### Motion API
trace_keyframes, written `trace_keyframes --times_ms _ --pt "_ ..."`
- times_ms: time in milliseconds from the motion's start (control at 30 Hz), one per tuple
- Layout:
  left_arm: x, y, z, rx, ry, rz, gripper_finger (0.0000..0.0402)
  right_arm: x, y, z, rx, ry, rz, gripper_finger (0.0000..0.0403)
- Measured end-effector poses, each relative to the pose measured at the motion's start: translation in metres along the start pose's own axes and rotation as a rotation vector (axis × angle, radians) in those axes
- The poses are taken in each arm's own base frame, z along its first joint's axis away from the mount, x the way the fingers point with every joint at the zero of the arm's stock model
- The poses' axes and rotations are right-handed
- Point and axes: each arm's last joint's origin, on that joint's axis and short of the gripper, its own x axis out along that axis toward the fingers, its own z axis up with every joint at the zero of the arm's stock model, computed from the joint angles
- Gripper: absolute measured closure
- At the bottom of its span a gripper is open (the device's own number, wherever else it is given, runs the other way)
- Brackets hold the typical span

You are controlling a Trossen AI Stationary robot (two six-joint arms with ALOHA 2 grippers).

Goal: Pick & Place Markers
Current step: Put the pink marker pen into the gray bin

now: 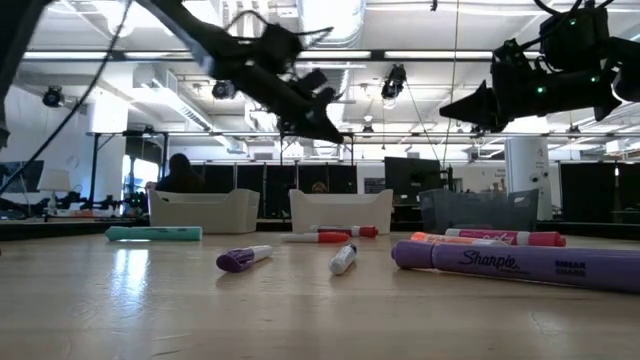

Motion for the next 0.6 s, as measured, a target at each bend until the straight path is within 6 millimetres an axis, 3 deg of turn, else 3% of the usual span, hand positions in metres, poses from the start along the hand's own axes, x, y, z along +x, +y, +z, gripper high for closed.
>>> trace_keyframes --times_ms 333,600 --pt "-0.083 -0.034 -0.081 -0.163 -0.294 -0.097 0.0397 0.0 0.0 -0.002 0.153 0.024 0.0 0.039" --pt "-0.119 -0.04 -0.124 -0.231 -0.362 -0.148 0.0397 0.0 0.018 -0.02 0.25 0.249 0.041 0.0371"
